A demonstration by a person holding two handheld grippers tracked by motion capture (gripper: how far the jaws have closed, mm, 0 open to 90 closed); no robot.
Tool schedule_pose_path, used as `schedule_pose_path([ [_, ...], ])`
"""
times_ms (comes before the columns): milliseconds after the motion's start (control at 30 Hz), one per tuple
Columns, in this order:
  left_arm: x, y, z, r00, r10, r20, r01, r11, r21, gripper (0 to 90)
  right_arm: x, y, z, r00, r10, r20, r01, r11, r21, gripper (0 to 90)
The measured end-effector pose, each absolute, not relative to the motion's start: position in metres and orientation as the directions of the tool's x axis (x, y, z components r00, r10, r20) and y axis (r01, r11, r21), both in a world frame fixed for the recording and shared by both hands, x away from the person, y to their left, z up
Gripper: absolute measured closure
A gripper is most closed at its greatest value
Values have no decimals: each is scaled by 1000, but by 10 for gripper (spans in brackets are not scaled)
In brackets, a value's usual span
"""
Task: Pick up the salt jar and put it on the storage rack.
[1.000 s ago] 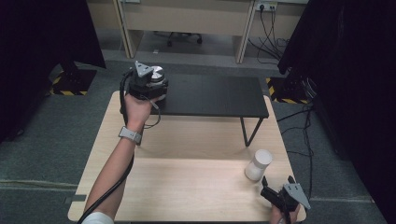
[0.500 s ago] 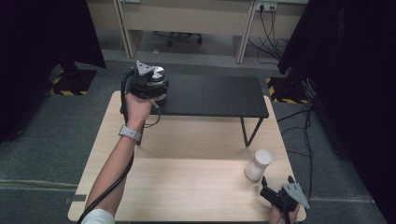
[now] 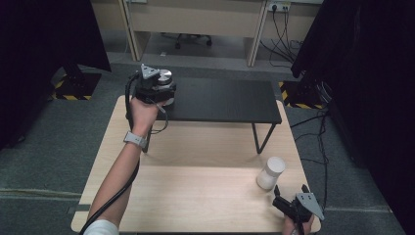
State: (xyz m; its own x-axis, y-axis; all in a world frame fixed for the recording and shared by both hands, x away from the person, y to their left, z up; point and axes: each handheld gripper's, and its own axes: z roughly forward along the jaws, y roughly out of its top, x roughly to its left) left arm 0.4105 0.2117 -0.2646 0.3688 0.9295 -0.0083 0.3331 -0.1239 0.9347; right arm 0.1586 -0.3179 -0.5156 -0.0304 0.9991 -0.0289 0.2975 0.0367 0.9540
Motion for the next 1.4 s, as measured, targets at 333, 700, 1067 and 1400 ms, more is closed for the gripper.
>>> schedule_pose_path([
  [333, 400, 207, -269, 348, 936, 46, 335, -170, 927, 0, 159, -317, -515, -34, 999, -35, 300, 44, 953, 3],
  [700, 375, 224, -281, 329, 944, -17, 352, -106, 930, 0, 158, -317, -516, -39, 998, -43, 299, 53, 953, 3],
  [1067, 333, 244, -303, 293, 955, -53, 376, -64, 924, 0, 158, -317, -516, -40, 998, -41, 299, 51, 953, 3],
  [1400, 291, 250, -328, 255, 967, -14, 295, -64, 953, 0, 158, -318, -515, -38, 999, -29, 299, 40, 953, 3],
])
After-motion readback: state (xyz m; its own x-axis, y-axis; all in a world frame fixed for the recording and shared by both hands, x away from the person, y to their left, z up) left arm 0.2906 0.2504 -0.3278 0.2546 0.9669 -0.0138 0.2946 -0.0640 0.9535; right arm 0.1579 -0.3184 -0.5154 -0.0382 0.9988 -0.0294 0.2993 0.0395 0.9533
